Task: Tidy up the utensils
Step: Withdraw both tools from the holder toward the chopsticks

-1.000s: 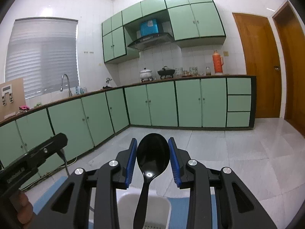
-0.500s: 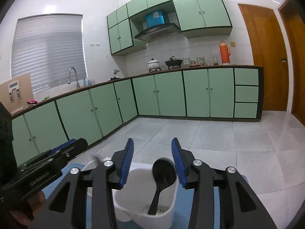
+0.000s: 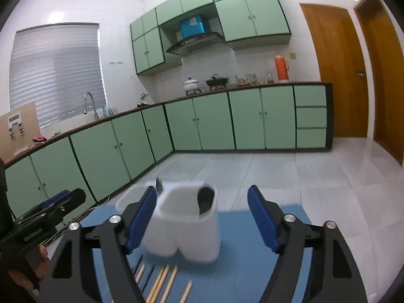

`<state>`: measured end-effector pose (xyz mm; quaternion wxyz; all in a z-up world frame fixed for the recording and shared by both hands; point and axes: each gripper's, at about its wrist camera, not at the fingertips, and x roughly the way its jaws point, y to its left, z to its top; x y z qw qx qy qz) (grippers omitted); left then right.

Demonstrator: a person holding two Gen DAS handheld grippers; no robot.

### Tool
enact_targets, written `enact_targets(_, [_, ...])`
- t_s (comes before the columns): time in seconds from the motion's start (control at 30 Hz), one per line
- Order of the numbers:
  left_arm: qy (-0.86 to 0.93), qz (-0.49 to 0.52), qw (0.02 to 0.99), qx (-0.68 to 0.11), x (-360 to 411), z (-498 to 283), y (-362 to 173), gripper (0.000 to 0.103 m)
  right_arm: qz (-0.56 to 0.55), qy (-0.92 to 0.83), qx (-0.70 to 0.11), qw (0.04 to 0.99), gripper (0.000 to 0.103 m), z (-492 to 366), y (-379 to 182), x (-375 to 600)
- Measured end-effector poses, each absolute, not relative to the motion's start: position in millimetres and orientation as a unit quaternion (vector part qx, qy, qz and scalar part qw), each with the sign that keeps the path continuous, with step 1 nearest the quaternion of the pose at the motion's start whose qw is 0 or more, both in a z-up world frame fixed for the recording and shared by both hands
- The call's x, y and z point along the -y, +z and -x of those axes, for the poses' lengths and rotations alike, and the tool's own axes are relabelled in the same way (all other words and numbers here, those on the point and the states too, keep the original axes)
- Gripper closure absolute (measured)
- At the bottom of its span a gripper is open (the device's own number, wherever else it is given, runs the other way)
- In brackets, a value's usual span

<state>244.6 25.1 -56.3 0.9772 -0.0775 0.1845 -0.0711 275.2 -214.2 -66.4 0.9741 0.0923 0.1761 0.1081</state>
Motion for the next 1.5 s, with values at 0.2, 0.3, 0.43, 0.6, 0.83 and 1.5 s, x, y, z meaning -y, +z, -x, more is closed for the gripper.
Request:
enact_targets(0.2, [-0.061,0.070,0.961,-0.261,-37.5,-194.5,-84.6,0.013,-0.085,0.080,-0.220,0.969,0.005,-217.4,-90.7,215.0])
enact_targets(0.3, [-0.066,0.074,0.948,-0.302,-42.6,-177.5,-95.3,0.010,-0.077,0.076,-0.255,0.961,0.005,-191.6,-107.4,208.5])
enact_targets(0.43, [-0.066,0.069,0.936,-0.338,-49.3,-150.6,-109.9,0.009,-0.058,0.081,-0.294,0.951,0.005,-168.1,-121.1,199.0])
enact_targets(0.6, [-0.056,0.059,0.929,-0.362,-50.5,-128.0,-122.0,0.009,-0.070,0.092,-0.328,0.938,0.005,-143.6,-133.8,191.0])
enact_targets(0.83, [-0.044,0.056,0.918,-0.389,-50.9,-110.1,-137.4,0.009,-0.071,0.093,-0.348,0.930,0.010,-122.4,-143.3,180.5])
enact_targets(1.5, [-0.054,0.024,0.896,-0.440,-13.4,-83.0,-166.2,0.028,-0.052,0.120,-0.419,0.899,0.066,-96.7,-175.9,152.8])
